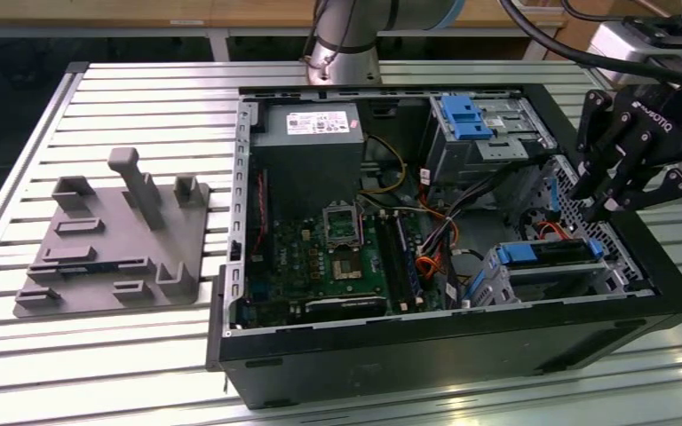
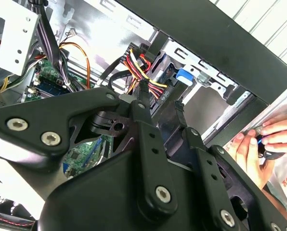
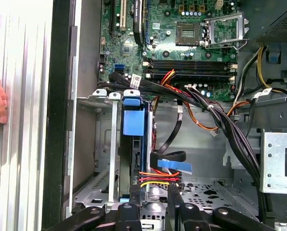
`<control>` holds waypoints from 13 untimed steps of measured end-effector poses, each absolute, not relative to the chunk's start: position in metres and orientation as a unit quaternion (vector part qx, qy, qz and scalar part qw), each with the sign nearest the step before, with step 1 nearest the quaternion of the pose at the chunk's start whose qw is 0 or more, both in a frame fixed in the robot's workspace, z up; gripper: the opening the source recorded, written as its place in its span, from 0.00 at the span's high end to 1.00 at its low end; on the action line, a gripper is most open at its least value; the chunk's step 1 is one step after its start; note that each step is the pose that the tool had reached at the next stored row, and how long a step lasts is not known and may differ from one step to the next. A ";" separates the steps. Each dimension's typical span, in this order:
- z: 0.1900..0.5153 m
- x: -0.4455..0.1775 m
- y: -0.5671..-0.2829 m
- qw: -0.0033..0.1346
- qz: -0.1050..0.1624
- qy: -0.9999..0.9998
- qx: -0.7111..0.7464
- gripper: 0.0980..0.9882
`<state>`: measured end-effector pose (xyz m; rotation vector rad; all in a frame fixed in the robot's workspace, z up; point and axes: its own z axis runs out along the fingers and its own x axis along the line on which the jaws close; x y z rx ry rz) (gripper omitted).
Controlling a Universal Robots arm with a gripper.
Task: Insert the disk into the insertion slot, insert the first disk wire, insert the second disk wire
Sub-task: 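Insert the second disk wire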
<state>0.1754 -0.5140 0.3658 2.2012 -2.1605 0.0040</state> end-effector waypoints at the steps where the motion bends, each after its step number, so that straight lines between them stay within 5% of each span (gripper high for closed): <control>1: 0.366 0.175 -0.513 0.029 0.001 -0.700 0.713 0.70; 5: 0.366 0.175 -0.496 0.032 0.004 -0.700 0.713 0.70; 10: 0.365 0.174 -0.492 0.062 0.034 -0.699 0.711 0.70; 13: 0.363 0.170 -0.488 0.069 0.040 -0.699 0.711 0.70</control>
